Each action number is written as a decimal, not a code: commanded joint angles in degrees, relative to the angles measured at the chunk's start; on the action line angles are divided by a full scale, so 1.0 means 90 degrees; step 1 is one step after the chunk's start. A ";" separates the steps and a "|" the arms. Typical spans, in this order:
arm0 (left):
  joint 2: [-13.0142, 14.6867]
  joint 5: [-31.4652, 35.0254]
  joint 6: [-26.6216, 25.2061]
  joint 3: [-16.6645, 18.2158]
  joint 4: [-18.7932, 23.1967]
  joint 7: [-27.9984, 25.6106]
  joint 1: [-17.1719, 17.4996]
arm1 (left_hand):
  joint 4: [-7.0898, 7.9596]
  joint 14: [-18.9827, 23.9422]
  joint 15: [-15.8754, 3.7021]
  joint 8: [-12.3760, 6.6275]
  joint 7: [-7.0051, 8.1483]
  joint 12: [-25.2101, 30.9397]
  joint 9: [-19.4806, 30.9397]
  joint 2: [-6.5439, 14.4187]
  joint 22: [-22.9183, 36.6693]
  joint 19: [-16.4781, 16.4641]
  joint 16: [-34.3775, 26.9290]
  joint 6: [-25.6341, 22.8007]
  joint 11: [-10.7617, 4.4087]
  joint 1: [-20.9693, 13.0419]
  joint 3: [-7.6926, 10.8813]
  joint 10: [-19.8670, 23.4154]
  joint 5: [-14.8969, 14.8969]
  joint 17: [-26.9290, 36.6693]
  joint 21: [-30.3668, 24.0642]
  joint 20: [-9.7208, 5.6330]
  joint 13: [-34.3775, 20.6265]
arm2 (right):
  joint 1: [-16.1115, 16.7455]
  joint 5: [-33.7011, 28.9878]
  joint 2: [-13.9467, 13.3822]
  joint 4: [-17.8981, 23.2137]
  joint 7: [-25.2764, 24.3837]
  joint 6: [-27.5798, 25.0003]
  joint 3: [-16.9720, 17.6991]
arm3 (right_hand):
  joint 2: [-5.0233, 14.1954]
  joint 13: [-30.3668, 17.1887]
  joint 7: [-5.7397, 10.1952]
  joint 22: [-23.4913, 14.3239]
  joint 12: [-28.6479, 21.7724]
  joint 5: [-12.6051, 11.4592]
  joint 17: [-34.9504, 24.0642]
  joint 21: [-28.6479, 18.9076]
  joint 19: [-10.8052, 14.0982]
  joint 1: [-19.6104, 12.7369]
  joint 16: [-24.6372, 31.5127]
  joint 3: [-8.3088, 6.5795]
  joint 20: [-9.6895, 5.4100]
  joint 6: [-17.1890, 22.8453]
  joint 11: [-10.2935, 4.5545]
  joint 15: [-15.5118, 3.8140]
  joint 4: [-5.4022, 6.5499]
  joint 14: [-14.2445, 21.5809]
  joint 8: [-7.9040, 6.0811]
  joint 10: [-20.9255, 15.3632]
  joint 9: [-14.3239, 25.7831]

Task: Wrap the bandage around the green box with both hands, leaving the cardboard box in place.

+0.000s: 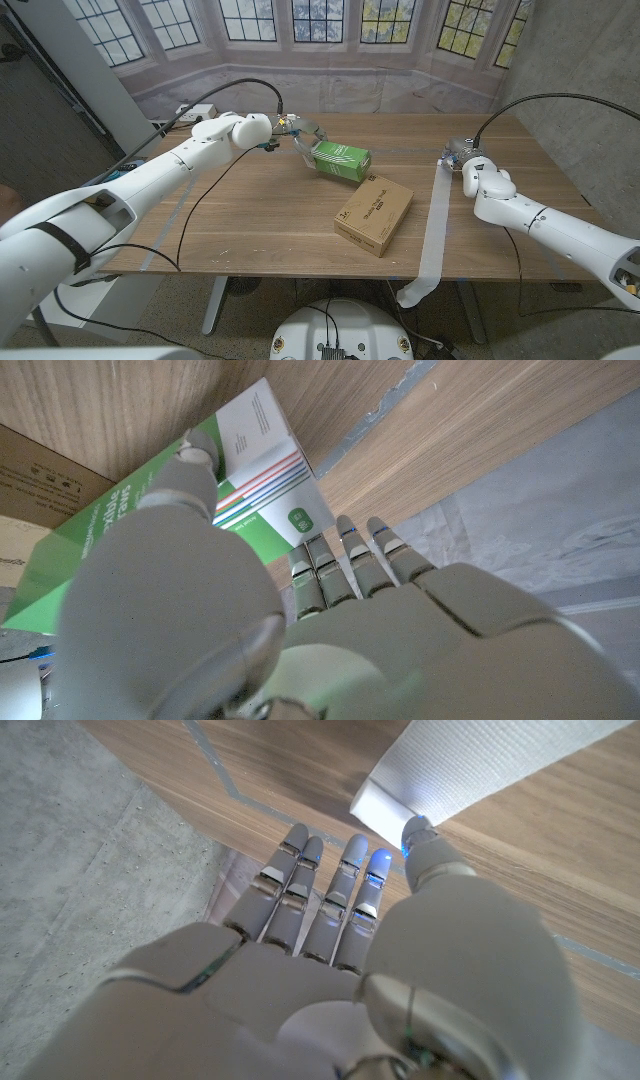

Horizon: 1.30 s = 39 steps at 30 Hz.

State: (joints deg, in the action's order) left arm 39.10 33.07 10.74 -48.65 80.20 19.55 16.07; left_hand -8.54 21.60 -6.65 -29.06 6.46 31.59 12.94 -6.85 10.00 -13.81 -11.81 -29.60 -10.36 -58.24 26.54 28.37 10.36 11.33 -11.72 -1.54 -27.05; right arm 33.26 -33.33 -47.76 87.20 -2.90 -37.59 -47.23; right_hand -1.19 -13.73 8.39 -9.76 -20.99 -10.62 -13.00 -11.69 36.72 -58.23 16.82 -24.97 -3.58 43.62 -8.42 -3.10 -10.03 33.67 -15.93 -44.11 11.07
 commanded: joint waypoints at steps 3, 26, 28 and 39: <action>0.0003 0.0005 -0.0057 -0.0009 0.0095 0.0040 0.0041 | 0.0043 0.0023 0.0000 -0.0045 0.0178 0.0011 0.0008 0.0416 0.0023 0.0017 0.0035 -0.0819 -0.0231 0.0059 0.0085 0.0274 -0.0014 0.0015 0.0029 -0.0004 -0.0019 | 0.0093 -0.0034 0.0047 -0.0134 -0.0178 0.0057 0.0009 | 0.0010 -0.0050 0.0013 -0.0009 -0.0090 -0.0033 -0.0067 -0.0022 0.0110 -0.0144 0.0089 0.0033 -0.0479 0.0171 -0.0016 -0.1114 -0.0001 0.0140 -0.0032 -0.0153 0.0013; 0.0029 0.0039 -0.0150 0.0010 0.0289 0.0122 0.0104 | 0.0040 0.0035 -0.0009 -0.0080 0.0182 -0.0008 0.0001 0.0440 0.0022 0.0020 0.0033 -0.0834 -0.0230 0.0075 0.0071 0.0284 -0.0019 0.0019 0.0031 -0.0023 -0.0056 | 0.0265 -0.0023 0.0197 -0.0395 -0.0948 0.0210 0.0107 | 0.0088 -0.0302 0.0063 -0.0022 -0.0466 -0.0021 -0.0308 -0.0046 0.0302 -0.0607 0.0323 0.0142 -0.0595 0.0760 -0.0155 -0.1158 0.0015 0.0708 -0.0114 -0.0696 0.0039; 0.0034 0.0043 -0.0164 0.0017 0.0307 0.0122 0.0113 | 0.0041 0.0034 -0.0006 -0.0082 0.0179 -0.0009 0.0001 0.0443 0.0022 0.0021 0.0034 -0.0832 -0.0231 0.0079 0.0069 0.0286 -0.0019 0.0020 0.0032 -0.0019 -0.0059 | 0.0277 -0.0031 0.0228 -0.0438 -0.1044 0.0229 0.0105 | 0.0087 -0.0341 0.0040 -0.0025 -0.0531 -0.0018 -0.0335 -0.0048 0.0319 -0.0672 0.0341 0.0157 -0.0606 0.0835 -0.0146 -0.1164 0.0009 0.0770 -0.0128 -0.0791 0.0044; 0.0020 0.0049 -0.0173 0.0012 0.0341 0.0139 0.0139 | 0.0035 0.0031 -0.0010 -0.0105 0.0205 -0.0017 -0.0001 0.0460 0.0022 0.0027 0.0035 -0.0848 -0.0230 0.0077 0.0066 0.0298 -0.0018 0.0022 0.0034 -0.0012 -0.0078 | 0.0324 0.0009 0.0368 -0.0693 -0.1421 0.0295 0.0089 | 0.0094 -0.0572 0.0060 -0.0032 -0.0838 -0.0016 -0.0451 -0.0059 0.0409 -0.0936 0.0400 0.0234 -0.0642 0.1099 -0.0166 -0.1177 0.0020 0.1067 -0.0168 -0.1140 0.0070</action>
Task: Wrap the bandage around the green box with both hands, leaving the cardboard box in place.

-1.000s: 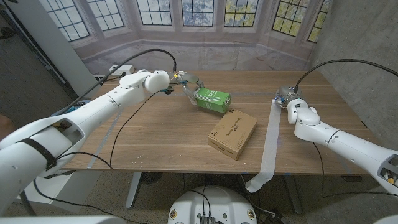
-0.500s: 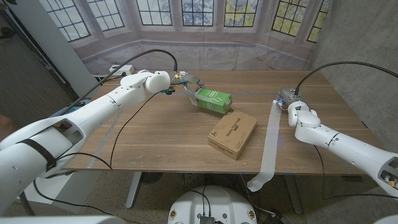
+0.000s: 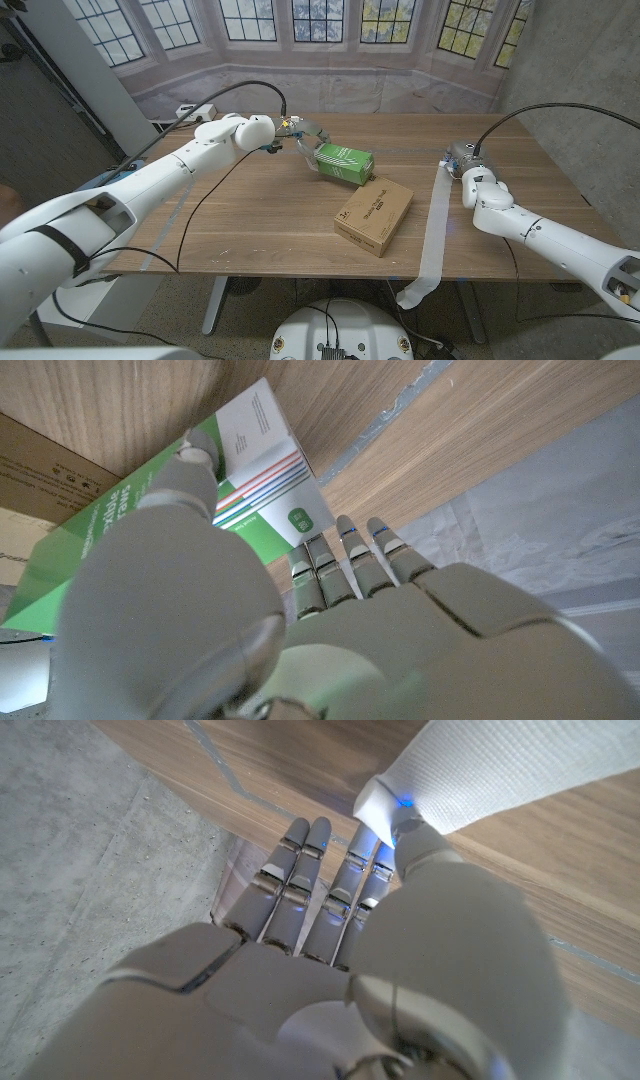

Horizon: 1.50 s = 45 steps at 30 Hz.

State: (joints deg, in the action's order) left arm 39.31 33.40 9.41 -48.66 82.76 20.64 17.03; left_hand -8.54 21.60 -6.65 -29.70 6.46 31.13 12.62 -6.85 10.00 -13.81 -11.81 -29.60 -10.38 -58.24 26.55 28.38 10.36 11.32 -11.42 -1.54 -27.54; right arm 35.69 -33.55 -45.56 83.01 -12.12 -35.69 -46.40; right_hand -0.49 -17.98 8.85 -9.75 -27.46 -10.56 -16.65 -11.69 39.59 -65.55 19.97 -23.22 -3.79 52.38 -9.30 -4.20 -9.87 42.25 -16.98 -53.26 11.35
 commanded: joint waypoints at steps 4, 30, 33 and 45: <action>-0.0007 0.0023 -0.0035 0.0017 0.0068 0.0005 0.0038 | 0.0031 0.0027 -0.0011 -0.0045 0.0188 0.0031 0.0033 0.0459 0.0022 0.0027 0.0039 -0.0863 -0.0229 0.0075 0.0066 0.0297 -0.0018 0.0023 -0.0001 -0.0014 -0.0029 | 0.0106 0.0037 0.0137 -0.0234 -0.0555 0.0080 0.0009 | 0.0034 -0.0206 0.0021 -0.0034 -0.0238 -0.0022 -0.0089 -0.0058 0.0111 -0.0188 0.0062 0.0081 -0.0631 0.0205 -0.0132 -0.1059 0.0019 0.0205 -0.0067 -0.0223 0.0055; 0.0013 -0.0006 0.0031 0.0038 0.0103 -0.0029 0.0098 | 0.0017 0.0029 -0.0008 -0.0096 0.0195 0.0003 0.0029 0.0473 0.0021 0.0030 0.0046 -0.0894 -0.0227 0.0074 0.0079 0.0296 -0.0016 0.0025 0.0000 -0.0012 -0.0068 | 0.0385 -0.0034 0.0214 -0.0038 -0.1532 -0.0019 0.0181 | 0.0110 -0.0806 0.0041 -0.0040 -0.0748 -0.0012 -0.0439 -0.0078 0.0272 -0.0641 0.0232 0.0300 -0.0683 0.0689 -0.0200 -0.1064 0.0018 0.0733 -0.0244 -0.0585 0.0116; 0.0013 -0.0007 0.0049 0.0039 0.0094 -0.0035 0.0100 | 0.0018 0.0034 -0.0005 -0.0099 0.0187 0.0000 0.0029 0.0471 0.0021 0.0029 0.0044 -0.0894 -0.0228 0.0078 0.0077 0.0295 -0.0017 0.0025 0.0000 -0.0011 -0.0072 | 0.0414 -0.0056 0.0198 0.0027 -0.1556 -0.0044 0.0185 | 0.0111 -0.0807 0.0039 -0.0041 -0.0745 -0.0013 -0.0463 -0.0076 0.0273 -0.0655 0.0247 0.0303 -0.0685 0.0693 -0.0203 -0.1067 0.0023 0.0771 -0.0245 -0.0611 0.0117; -0.0009 -0.0018 0.0072 0.0051 0.0070 -0.0088 0.0118 | 0.0010 0.0034 0.0011 -0.0117 0.0191 -0.0017 0.0026 0.0477 0.0021 0.0042 0.0047 -0.0895 -0.0226 0.0075 0.0081 0.0288 -0.0016 0.0025 0.0004 -0.0015 -0.0089 | 0.0550 -0.0142 0.0127 0.0342 -0.1683 -0.0166 0.0277 | 0.0094 -0.0789 0.0040 -0.0045 -0.0688 -0.0015 -0.0546 -0.0078 0.0295 -0.0718 0.0262 0.0307 -0.0697 0.0752 -0.0205 -0.1069 0.0031 0.0849 -0.0262 -0.0665 0.0120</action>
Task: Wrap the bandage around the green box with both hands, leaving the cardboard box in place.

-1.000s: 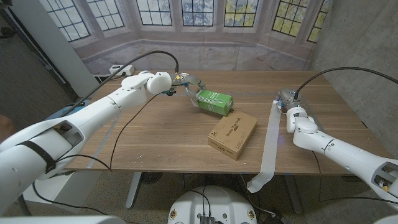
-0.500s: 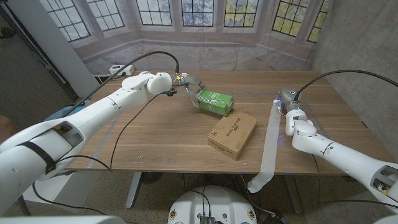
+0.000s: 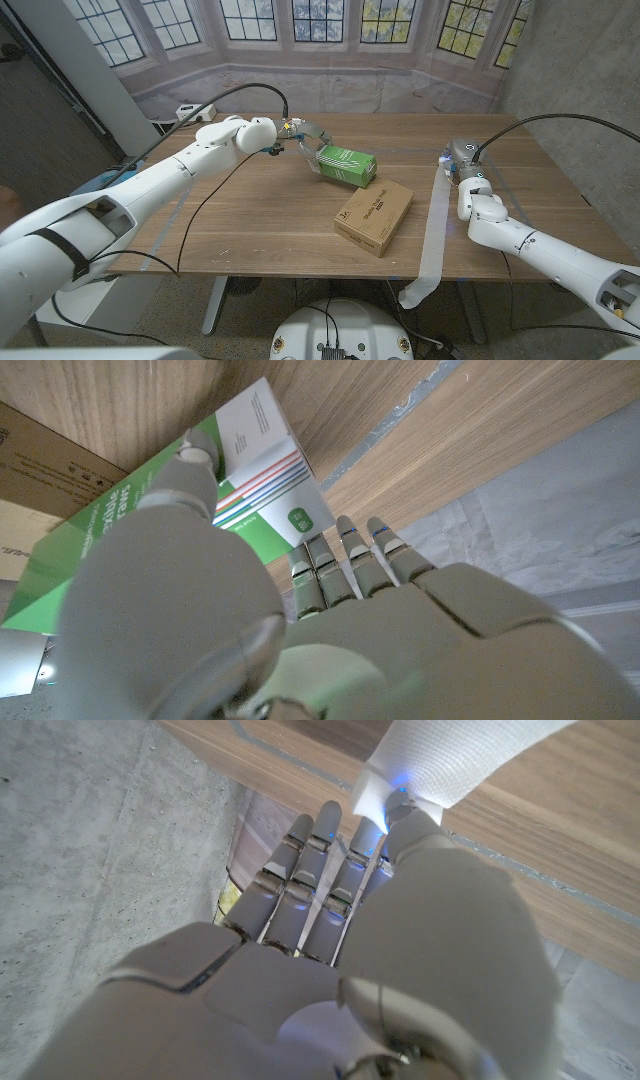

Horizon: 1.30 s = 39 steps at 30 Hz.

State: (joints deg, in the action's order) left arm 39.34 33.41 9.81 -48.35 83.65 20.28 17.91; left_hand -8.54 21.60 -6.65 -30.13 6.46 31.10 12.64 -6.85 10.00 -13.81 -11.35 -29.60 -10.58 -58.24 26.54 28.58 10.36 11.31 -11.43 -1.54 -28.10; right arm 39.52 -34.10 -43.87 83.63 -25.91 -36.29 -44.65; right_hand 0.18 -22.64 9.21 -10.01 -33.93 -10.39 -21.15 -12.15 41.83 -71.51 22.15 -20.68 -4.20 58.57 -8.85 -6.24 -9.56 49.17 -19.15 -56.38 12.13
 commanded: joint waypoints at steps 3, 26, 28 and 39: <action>-0.0010 -0.0029 0.0022 0.0020 -0.0019 -0.0049 0.0033 | 0.0007 0.0033 0.0005 -0.0072 0.0178 -0.0015 0.0024 0.0475 0.0022 0.0039 -0.0002 -0.0890 -0.0204 0.0073 0.0083 0.0267 -0.0016 0.0025 0.0003 -0.0016 -0.0031 | 0.0151 -0.0111 -0.0080 0.0344 -0.0154 -0.0117 0.0094 | 0.0013 -0.0260 -0.0004 -0.0018 0.0050 -0.0035 -0.0064 -0.0027 0.0050 -0.0063 0.0020 0.0026 -0.0651 0.0067 -0.0263 -0.0843 -0.0001 0.0098 -0.0020 -0.0332 0.0035; 0.0078 -0.0071 -0.0034 0.0110 0.0178 -0.0083 0.0151 | 0.0010 0.0025 0.0008 -0.0110 0.0177 -0.0034 0.0019 0.0484 0.0022 0.0044 0.0001 -0.0906 -0.0205 0.0089 0.0079 0.0278 -0.0018 0.0028 0.0003 -0.0007 -0.0063 | 0.0472 -0.0363 -0.0282 0.1149 0.0016 -0.0483 0.0255 | -0.0017 -0.0217 -0.0003 -0.0022 0.0135 -0.0043 -0.0153 -0.0030 0.0077 -0.0113 -0.0009 0.0015 -0.0645 0.0093 -0.0258 -0.0844 0.0011 0.0187 -0.0012 -0.0396 0.0040; 0.0102 -0.0069 -0.0035 0.0127 0.0215 -0.0083 0.0161 | 0.0002 0.0027 0.0008 -0.0112 0.0179 -0.0035 0.0019 0.0482 0.0022 0.0045 0.0001 -0.0906 -0.0206 0.0079 0.0079 0.0280 -0.0017 0.0026 0.0004 -0.0011 -0.0065 | 0.0494 -0.0395 -0.0300 0.1207 0.0047 -0.0516 0.0262 | -0.0018 -0.0219 -0.0008 -0.0022 0.0137 -0.0043 -0.0159 -0.0030 0.0077 -0.0112 -0.0012 0.0017 -0.0644 0.0092 -0.0265 -0.0844 0.0014 0.0191 -0.0010 -0.0399 0.0040; 0.0211 -0.0124 -0.0061 0.0258 0.0351 -0.0121 0.0258 | 0.0007 0.0039 0.0004 -0.0129 0.0180 -0.0043 0.0017 0.0490 0.0021 0.0041 -0.0004 -0.0913 -0.0204 0.0087 0.0077 0.0289 -0.0018 0.0029 0.0002 -0.0007 -0.0079 | 0.0622 -0.0565 -0.0415 0.1586 0.0222 -0.0652 0.0306 | -0.0015 -0.0236 -0.0009 -0.0024 0.0150 -0.0043 -0.0198 -0.0025 0.0072 -0.0127 -0.0029 0.0025 -0.0642 0.0099 -0.0255 -0.0845 0.0023 0.0224 -0.0002 -0.0399 0.0042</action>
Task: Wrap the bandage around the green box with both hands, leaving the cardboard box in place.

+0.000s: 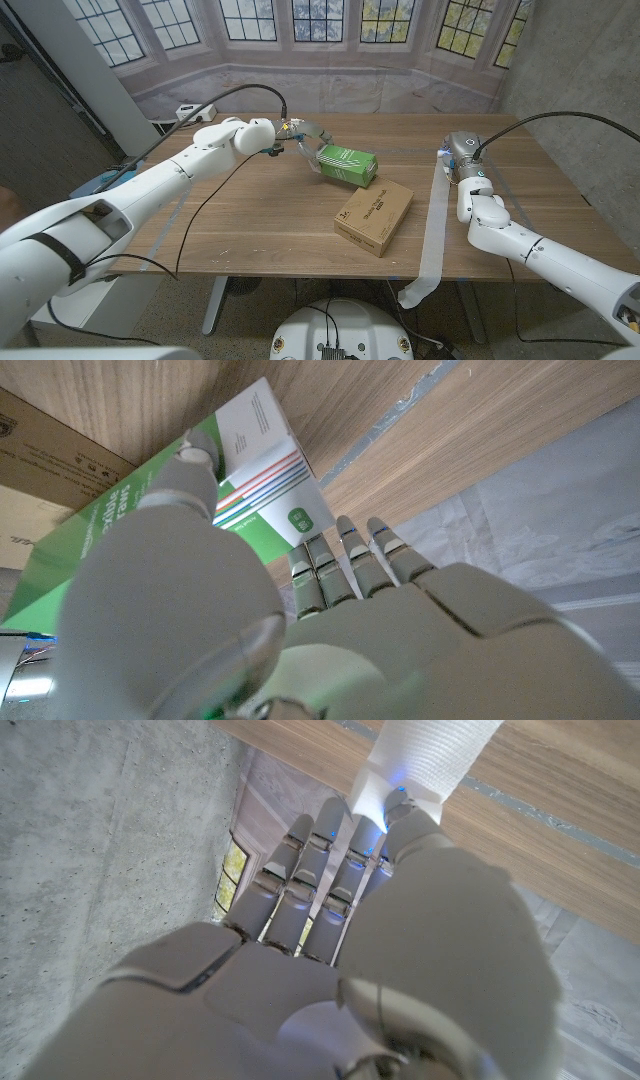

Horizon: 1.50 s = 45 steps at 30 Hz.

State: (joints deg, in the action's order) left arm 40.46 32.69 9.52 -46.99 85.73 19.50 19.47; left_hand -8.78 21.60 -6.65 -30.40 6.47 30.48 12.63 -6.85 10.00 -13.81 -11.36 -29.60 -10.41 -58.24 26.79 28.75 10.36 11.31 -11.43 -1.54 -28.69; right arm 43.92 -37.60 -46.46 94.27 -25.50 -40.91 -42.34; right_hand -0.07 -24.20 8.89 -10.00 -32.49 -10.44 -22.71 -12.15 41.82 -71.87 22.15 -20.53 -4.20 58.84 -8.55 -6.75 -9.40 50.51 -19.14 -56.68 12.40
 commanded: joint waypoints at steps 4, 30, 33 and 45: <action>0.0077 -0.0056 -0.0025 0.0121 0.0105 -0.0055 0.0093 | 0.0035 0.0044 -0.0001 -0.0102 0.0165 0.0021 0.0018 0.0491 0.0021 0.0042 -0.0006 -0.0908 -0.0222 0.0092 0.0047 0.0271 -0.0018 0.0029 0.0002 -0.0012 -0.0019 | 0.0165 -0.0230 -0.0146 0.0501 0.0188 -0.0130 0.0087 | 0.0007 -0.0059 0.0037 -0.0025 -0.0004 -0.0038 -0.0037 -0.0024 0.0073 -0.0087 -0.0034 0.0009 -0.0641 0.0076 -0.0291 -0.0788 0.0007 0.0087 -0.0004 -0.0382 0.0013; -0.0074 -0.0108 0.0069 0.0087 -0.0097 -0.0241 0.0059 | 0.0028 0.0033 0.0011 -0.0124 0.0166 0.0003 0.0014 0.0503 0.0021 0.0056 -0.0001 -0.0893 -0.0221 0.0086 0.0040 0.0286 -0.0017 0.0028 0.0006 -0.0005 -0.0048 | 0.0057 -0.0819 0.0011 0.0820 0.0166 0.0141 0.0159 | -0.0004 -0.0074 0.0016 -0.0027 0.0038 -0.0048 -0.0103 -0.0019 0.0069 -0.0122 -0.0096 0.0018 -0.0637 0.0083 -0.0290 -0.0788 0.0013 0.0141 0.0020 -0.0400 0.0017; -0.0115 -0.0107 0.0089 0.0066 -0.0143 -0.0270 0.0035 | 0.0023 0.0029 0.0009 -0.0126 0.0162 0.0001 0.0013 0.0498 0.0021 0.0055 0.0002 -0.0893 -0.0221 0.0083 0.0040 0.0285 -0.0017 0.0026 0.0005 -0.0005 -0.0050 | 0.0059 -0.0881 0.0023 0.0855 0.0162 0.0164 0.0176 | -0.0004 -0.0076 0.0013 -0.0027 0.0042 -0.0048 -0.0107 -0.0020 0.0070 -0.0125 -0.0102 0.0019 -0.0636 0.0090 -0.0290 -0.0789 0.0014 0.0147 0.0019 -0.0397 0.0017; -0.0169 -0.0132 0.0056 0.0036 -0.0167 -0.0296 0.0013 | 0.0017 0.0028 0.0009 -0.0143 0.0163 -0.0012 0.0011 0.0496 0.0021 0.0061 0.0006 -0.0908 -0.0221 0.0077 0.0049 0.0281 -0.0015 0.0024 0.0007 -0.0004 -0.0062 | -0.0001 -0.1016 0.0236 0.0802 -0.0008 0.0394 0.0199 | -0.0002 -0.0078 -0.0005 -0.0028 0.0058 -0.0049 -0.0132 -0.0019 0.0071 -0.0130 -0.0124 0.0025 -0.0633 0.0107 -0.0278 -0.0789 0.0021 0.0186 0.0024 -0.0414 0.0020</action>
State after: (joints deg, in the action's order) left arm 39.39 31.73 10.13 -46.36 84.54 17.15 19.86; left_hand -8.78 21.60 -6.65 -30.80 6.46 30.27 12.66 -6.85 10.00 -13.28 -11.36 -29.60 -10.66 -58.24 26.79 29.08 10.36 11.31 -11.43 -1.64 -29.14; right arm 44.46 -45.51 -45.86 101.72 -24.27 -39.20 -40.67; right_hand -0.69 -24.75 8.89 -9.99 -31.60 -10.57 -23.61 -12.15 42.03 -73.12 21.30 -20.53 -4.40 59.47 -8.32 -6.95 -9.40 51.52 -19.13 -57.29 12.38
